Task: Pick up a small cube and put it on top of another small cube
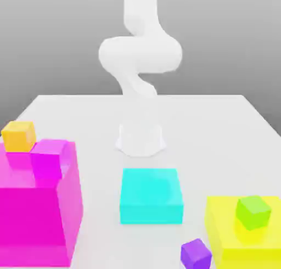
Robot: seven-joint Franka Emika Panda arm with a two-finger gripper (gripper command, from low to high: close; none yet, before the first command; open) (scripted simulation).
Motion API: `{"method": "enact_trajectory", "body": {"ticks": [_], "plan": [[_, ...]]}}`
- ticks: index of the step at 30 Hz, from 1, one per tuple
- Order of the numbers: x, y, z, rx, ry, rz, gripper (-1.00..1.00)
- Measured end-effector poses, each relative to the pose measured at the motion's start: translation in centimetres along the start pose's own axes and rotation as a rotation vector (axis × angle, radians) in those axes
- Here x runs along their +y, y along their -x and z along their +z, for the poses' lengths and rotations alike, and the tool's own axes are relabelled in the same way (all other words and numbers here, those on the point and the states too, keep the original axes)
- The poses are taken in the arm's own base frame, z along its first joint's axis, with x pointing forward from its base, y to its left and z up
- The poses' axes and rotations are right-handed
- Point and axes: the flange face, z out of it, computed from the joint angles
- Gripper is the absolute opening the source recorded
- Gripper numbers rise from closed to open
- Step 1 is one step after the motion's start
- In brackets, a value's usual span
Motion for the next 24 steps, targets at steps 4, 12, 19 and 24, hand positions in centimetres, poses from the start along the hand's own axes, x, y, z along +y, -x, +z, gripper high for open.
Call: {"method": "enact_trajectory", "body": {"ticks": [4,12,19,24], "plan": [[-0.6,1.4,7.0,-0.043,0.089,0.135,0.00],[0.4,5.7,19.8,-0.103,0.267,0.388,0.00],[3.3,11.2,29.8,-0.135,0.431,0.605,0.00],[6.3,16.2,35.8,-0.146,0.553,0.754,0.00]]}}
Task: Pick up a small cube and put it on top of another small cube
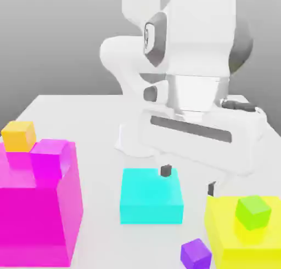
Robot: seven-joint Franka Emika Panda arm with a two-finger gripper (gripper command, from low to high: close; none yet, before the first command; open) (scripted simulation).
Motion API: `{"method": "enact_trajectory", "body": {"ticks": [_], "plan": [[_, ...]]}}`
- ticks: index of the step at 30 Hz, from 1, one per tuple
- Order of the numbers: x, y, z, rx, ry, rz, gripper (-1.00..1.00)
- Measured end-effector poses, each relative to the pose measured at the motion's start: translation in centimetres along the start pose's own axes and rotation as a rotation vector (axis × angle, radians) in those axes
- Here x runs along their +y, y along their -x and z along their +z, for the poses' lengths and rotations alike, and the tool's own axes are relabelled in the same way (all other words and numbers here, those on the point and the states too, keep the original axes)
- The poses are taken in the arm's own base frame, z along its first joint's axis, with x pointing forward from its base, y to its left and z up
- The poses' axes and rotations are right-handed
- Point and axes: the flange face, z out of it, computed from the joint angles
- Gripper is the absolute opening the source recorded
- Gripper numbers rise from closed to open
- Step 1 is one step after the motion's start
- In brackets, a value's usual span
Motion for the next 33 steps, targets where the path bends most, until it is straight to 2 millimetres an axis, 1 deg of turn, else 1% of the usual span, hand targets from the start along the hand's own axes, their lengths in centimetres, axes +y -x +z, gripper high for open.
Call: {"method": "enact_trajectory", "body": {"ticks": [3,7,12,13,18,19,20,21,24,26,27,28,29,31,32,33], "plan": [[1.6,1.0,4.6,0.000,0.070,0.097,0.00],[4.4,2.3,10.3,0.005,0.164,0.225,0.00],[6.0,2.7,16.9,0.008,0.185,0.255,0.00],[6.2,2.7,17.6,0.008,0.186,0.255,-1.00],[6.2,2.8,17.6,0.007,0.184,0.255,-1.00],[6.3,2.7,18.0,0.007,0.184,0.255,-1.00],[6.2,2.8,17.5,0.007,0.184,0.256,-1.00],[6.0,2.8,16.6,0.006,0.184,0.256,-1.00],[5.3,2.7,13.1,0.007,0.184,0.256,-1.00],[4.9,3.2,11.3,0.021,0.188,0.235,-1.00],[4.2,2.6,10.3,0.032,0.190,0.236,-1.00],[3.3,1.3,9.1,0.043,0.192,0.241,-1.00],[2.4,-0.5,7.8,0.055,0.193,0.249,-1.00],[0.9,-4.4,5.0,0.072,0.197,0.268,-1.00],[0.3,-6.7,3.5,0.077,0.200,0.285,-1.00],[-0.2,-9.7,2.0,0.082,0.205,0.315,-1.00]]}}
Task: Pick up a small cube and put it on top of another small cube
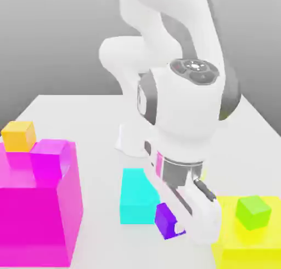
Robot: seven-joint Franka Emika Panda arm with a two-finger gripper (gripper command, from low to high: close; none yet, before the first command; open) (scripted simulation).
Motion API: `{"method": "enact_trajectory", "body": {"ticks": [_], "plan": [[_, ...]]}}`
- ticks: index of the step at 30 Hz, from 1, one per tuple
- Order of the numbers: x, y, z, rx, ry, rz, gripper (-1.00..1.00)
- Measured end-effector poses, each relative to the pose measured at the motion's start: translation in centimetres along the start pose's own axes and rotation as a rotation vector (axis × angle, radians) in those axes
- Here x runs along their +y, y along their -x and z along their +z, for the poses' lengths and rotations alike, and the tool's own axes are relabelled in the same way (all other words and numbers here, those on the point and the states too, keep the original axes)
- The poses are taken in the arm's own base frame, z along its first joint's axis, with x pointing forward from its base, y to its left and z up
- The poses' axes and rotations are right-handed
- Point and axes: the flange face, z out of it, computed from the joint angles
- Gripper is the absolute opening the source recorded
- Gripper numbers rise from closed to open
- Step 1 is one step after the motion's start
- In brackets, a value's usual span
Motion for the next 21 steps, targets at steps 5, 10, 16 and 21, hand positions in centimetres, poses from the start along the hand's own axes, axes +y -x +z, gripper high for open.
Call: {"method": "enact_trajectory", "body": {"ticks": [5,10,16,21], "plan": [[-1.4,-10.3,-7.4,-0.023,0.025,0.049,-1.00],[-0.1,-19.9,-11.3,-0.039,0.020,0.096,-1.00],[3.3,-29.7,-13.3,-0.067,0.001,0.184,-1.00],[3.6,-30.1,-8.2,-0.073,-0.003,0.194,1.00]]}}
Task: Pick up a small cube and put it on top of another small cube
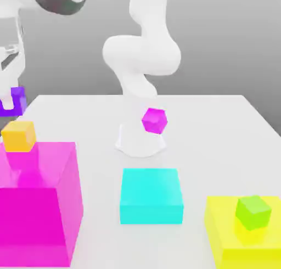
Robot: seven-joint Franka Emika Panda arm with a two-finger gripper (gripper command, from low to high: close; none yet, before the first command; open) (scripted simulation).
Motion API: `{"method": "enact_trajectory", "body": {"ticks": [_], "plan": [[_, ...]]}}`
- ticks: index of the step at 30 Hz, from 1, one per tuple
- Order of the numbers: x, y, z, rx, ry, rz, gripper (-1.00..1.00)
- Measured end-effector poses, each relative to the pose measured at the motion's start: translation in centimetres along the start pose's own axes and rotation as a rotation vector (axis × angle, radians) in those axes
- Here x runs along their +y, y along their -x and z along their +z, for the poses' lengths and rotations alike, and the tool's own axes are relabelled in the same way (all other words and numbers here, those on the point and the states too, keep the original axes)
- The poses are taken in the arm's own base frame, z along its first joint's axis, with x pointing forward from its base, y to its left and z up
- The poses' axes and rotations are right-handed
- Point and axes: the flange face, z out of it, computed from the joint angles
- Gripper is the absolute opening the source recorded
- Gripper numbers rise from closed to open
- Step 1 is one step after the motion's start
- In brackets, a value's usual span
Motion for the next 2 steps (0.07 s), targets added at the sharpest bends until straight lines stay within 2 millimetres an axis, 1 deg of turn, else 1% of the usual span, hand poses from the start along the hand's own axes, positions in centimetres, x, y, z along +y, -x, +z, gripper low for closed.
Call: {"method": "enact_trajectory", "body": {"ticks": [2], "plan": [[0.00,0.00,0.00,0.000,0.000,0.000,1.00]]}}
